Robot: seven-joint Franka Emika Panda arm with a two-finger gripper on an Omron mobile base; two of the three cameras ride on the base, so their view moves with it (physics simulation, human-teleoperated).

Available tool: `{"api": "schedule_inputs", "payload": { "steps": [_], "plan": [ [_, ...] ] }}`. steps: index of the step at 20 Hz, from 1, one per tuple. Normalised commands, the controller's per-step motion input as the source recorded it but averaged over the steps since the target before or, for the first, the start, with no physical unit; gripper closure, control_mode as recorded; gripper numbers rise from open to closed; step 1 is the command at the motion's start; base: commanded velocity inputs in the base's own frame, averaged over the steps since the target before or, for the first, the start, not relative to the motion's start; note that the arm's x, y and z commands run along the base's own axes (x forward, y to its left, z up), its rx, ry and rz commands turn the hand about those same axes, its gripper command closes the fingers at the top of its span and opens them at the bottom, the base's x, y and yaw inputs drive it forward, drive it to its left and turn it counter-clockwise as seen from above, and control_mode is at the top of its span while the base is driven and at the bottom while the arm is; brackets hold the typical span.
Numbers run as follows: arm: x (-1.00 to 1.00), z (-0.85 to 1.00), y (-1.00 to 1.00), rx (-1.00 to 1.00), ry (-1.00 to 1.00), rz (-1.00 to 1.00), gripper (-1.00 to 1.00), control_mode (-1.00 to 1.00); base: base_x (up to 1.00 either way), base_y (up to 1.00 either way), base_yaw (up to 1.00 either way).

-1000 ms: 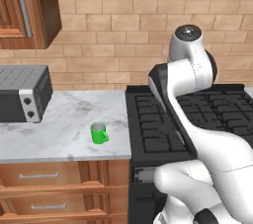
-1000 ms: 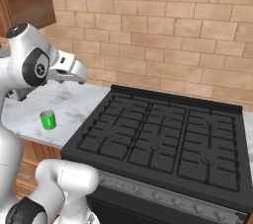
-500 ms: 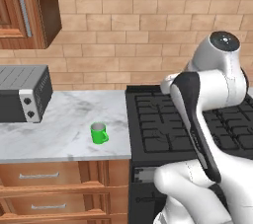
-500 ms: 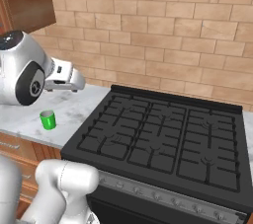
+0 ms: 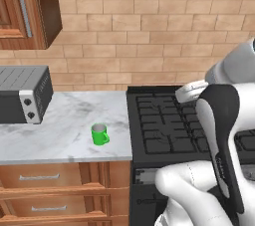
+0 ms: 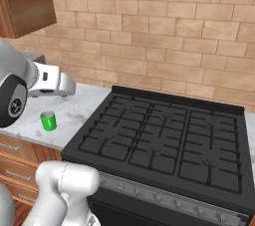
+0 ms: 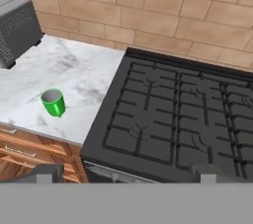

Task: Clear the mugs and bowl far away from the sink.

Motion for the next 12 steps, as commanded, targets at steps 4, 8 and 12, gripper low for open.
{"api": "schedule_inputs", "payload": {
  "steps": [4,8,12],
  "plan": [
    [-0.26,-0.08,0.0,0.0,-0.15,0.0,-1.0,-1.0,0.0,0.0,0.0],
    [-0.13,-0.24,0.0,0.08,-0.19,0.0,-1.0,-1.0,0.0,0.0,0.0],
    [-0.2,-0.01,0.0,0.09,-0.1,0.0,-1.0,1.0,-0.11,0.0,0.0]
  ]
}}
